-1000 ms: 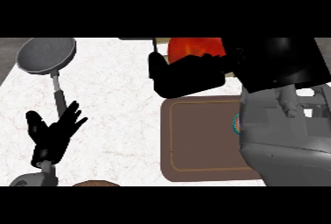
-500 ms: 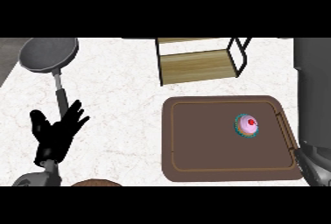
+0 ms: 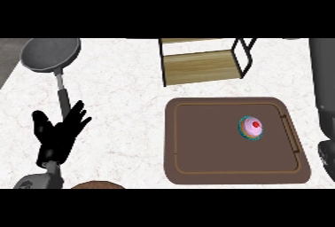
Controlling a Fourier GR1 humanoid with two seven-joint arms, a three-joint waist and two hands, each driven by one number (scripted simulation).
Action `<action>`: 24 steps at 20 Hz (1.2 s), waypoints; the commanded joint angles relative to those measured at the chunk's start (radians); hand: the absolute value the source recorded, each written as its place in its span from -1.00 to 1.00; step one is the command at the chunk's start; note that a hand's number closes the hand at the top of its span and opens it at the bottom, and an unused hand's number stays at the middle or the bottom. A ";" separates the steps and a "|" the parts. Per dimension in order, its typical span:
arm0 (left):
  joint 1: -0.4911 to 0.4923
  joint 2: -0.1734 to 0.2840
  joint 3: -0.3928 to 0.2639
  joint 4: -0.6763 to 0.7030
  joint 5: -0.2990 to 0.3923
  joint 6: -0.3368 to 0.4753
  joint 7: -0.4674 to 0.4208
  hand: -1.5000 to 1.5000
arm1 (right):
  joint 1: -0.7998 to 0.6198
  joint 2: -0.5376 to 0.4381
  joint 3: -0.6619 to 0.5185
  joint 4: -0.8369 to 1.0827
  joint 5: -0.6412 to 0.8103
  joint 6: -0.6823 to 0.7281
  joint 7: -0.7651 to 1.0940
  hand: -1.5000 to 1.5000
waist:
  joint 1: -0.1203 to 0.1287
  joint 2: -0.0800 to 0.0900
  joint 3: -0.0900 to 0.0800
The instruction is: Pick the tomato from the tray and place it in the tiered shelf
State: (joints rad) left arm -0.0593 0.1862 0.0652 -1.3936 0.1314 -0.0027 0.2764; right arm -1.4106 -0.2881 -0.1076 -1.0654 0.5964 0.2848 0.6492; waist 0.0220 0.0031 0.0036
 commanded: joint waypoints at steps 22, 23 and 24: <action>0.004 -0.001 0.013 0.035 -0.015 -0.012 0.027 0.00 | -0.143 -0.014 -0.029 0.588 0.116 -0.259 -0.435 1.00 | 0.014 0.008 -0.005; 0.000 -0.020 -0.005 0.027 -0.017 -0.009 0.035 0.00 | -0.112 -0.014 -0.031 0.572 0.108 -0.263 -0.465 1.00 | 0.006 0.005 -0.004; -0.062 -0.004 0.015 0.052 -0.015 0.000 0.053 0.00 | -0.140 -0.044 -0.046 0.615 0.104 -0.248 -0.492 1.00 | 0.009 0.010 -0.004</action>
State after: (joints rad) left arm -0.0824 0.1827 0.0765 -1.3846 0.1201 -0.0095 0.3010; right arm -1.5225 -0.3043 -0.1344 -0.5126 0.7067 0.0276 0.2197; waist 0.0335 0.0075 0.0051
